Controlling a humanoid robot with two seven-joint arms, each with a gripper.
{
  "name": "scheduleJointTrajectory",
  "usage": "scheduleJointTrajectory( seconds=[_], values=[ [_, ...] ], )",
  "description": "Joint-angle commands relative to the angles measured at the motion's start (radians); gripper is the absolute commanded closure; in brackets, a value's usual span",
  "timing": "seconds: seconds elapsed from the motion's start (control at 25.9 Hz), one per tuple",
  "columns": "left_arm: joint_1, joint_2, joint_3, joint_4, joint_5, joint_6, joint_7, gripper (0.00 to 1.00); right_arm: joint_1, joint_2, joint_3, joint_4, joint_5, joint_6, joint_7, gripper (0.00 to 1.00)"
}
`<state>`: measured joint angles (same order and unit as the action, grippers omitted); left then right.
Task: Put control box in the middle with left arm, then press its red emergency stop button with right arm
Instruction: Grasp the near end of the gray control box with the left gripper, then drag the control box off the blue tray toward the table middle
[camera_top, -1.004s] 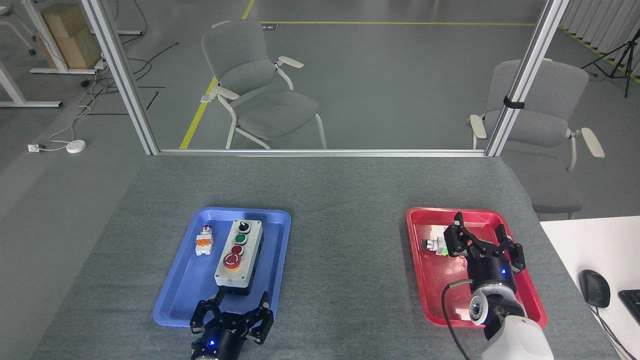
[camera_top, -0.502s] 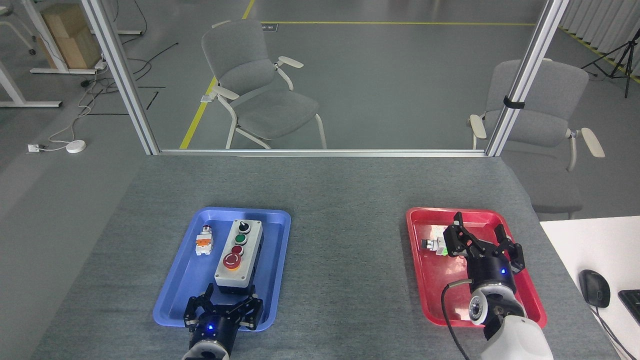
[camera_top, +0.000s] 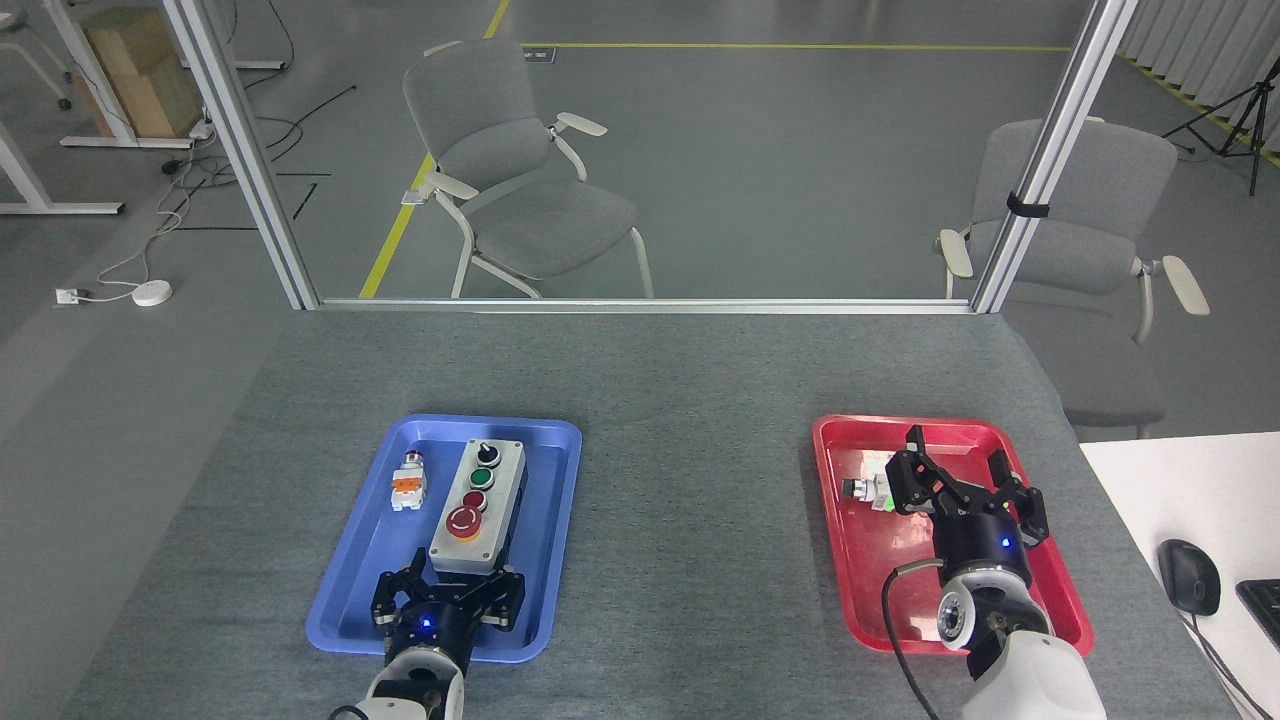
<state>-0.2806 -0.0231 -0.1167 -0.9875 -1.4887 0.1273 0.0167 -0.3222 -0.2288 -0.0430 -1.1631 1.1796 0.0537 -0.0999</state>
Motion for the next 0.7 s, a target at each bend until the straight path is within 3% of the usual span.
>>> scheduleJointTrajectory(
  seconds=[0.0, 0.5, 0.66],
  values=[
    [-0.038, -0.008, -0.001, 0.05, 0.004, 0.002, 0.005, 0.01, 0.0, 0.0, 0.0, 0.0, 0.0, 0.0, 0.0, 0.0],
    [-0.127, -0.012, -0.009, 0.173, 0.062, -0.009, 0.011, 0.04, 0.0, 0.002, 0.002, -0.001, 0.0, 0.0, 0.0, 0.0],
    [-0.137, -0.011, -0.009, 0.178, 0.062, -0.032, 0.002, 0.59, 0.0, 0.0, 0.002, -0.001, 0.0, 0.0, 0.0, 0.0]
  ],
)
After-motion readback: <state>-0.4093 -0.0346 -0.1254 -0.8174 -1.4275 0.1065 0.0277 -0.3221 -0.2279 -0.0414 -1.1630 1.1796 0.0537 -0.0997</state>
